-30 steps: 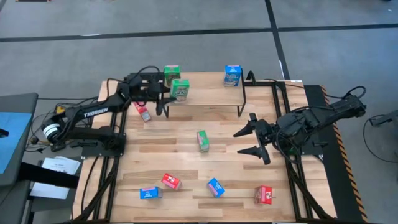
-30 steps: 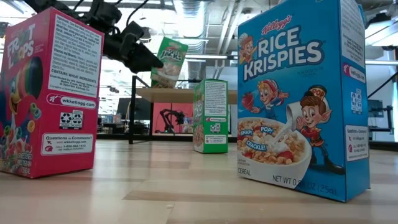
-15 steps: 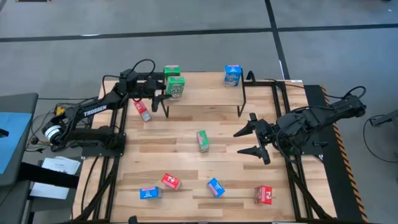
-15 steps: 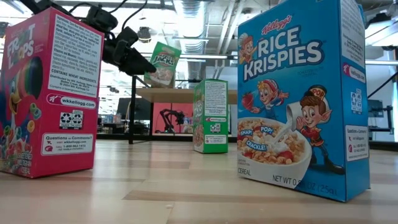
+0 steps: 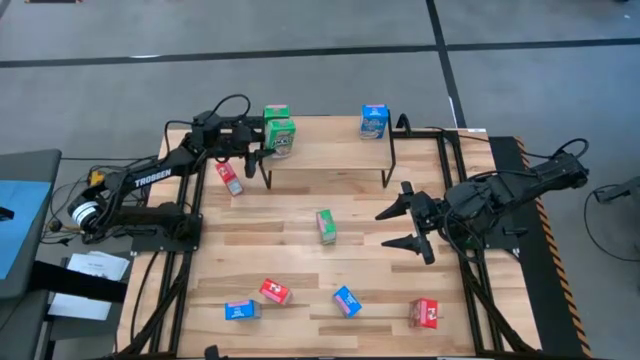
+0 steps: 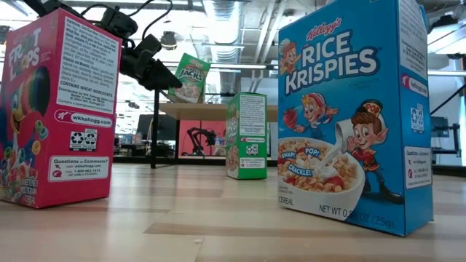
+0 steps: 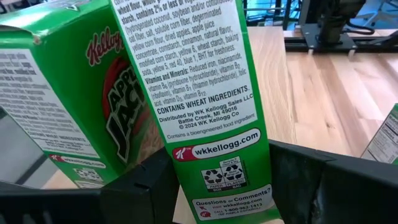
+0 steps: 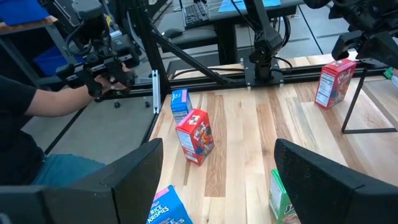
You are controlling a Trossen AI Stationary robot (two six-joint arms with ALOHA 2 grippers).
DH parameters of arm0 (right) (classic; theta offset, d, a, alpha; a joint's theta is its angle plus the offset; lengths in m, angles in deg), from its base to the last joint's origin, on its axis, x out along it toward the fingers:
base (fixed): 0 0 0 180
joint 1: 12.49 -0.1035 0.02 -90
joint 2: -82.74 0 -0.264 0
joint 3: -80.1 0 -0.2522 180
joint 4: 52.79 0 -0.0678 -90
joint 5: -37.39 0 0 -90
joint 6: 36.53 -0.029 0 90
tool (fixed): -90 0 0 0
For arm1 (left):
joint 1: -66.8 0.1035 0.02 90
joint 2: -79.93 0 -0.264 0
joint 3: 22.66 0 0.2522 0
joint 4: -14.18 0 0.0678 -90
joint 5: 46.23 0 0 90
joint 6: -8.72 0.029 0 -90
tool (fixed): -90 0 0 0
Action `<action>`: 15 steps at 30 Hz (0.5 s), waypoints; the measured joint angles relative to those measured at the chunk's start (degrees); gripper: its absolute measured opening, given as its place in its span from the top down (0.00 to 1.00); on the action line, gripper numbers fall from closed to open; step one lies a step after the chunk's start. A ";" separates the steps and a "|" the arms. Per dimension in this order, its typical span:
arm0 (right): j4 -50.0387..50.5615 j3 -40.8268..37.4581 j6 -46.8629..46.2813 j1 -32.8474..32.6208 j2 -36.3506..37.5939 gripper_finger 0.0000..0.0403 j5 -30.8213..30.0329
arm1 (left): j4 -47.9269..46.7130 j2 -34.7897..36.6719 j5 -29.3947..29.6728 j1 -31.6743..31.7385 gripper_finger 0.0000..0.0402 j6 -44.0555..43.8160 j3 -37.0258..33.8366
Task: Stack cereal on shelf
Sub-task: Put the top green cereal box on the shelf aligned with the other green cereal box
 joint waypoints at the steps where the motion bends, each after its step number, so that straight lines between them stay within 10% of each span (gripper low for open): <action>1: 0.02 0.00 0.00 -0.02 0.00 0.18 0.00 | -0.02 0.00 0.00 -0.06 0.53 -0.02 0.00; 15: 0.02 0.00 0.07 -0.01 0.00 0.18 0.00 | -0.93 0.00 1.53 -0.43 0.51 -5.09 0.02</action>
